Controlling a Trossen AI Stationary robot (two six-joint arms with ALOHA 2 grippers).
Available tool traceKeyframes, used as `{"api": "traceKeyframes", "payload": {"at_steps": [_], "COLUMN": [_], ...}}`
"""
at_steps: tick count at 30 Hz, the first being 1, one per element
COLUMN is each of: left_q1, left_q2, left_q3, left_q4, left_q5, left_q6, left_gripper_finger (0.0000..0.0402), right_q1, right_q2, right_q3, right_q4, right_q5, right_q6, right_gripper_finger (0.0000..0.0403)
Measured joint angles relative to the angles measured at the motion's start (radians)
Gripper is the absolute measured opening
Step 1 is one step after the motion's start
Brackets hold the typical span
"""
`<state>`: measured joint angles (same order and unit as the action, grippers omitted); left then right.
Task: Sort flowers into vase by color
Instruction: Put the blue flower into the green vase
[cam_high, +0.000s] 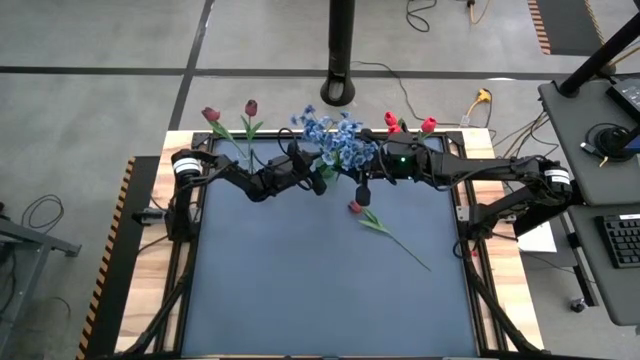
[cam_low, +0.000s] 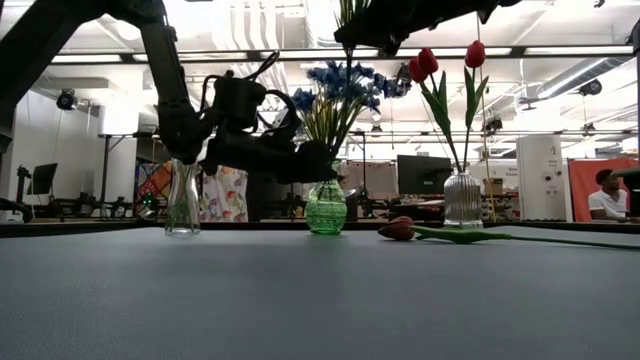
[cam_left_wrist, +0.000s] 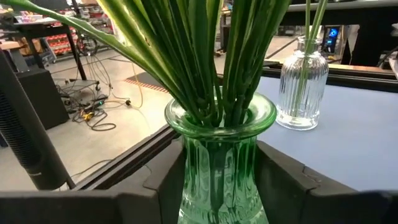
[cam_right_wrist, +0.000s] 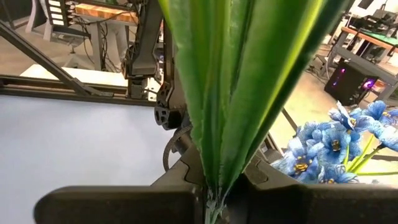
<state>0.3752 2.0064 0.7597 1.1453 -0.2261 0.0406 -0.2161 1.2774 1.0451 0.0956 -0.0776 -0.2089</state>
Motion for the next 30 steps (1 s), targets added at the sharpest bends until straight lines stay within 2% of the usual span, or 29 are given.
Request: {"api": "traceKeyframes", "payload": {"at_steps": [5,30], "left_q1": [-0.001,0.0], "left_q2": [0.0,0.001], "left_q3": [0.0,-0.002], "left_q4": [-0.012,-0.02], "left_q5": [-0.028,-0.037], "left_q6": [-0.006,-0.031], "left_gripper_finger": [0.0165,0.0163], "right_q1": [0.0,0.0], "right_q2": [0.0,0.0], "right_q3": [0.0,-0.023], "right_q4": [0.0,0.0], "right_q5": [0.0,0.0], "right_q6": [-0.001,-0.009], "right_gripper_finger": [0.0023,0.0023]}}
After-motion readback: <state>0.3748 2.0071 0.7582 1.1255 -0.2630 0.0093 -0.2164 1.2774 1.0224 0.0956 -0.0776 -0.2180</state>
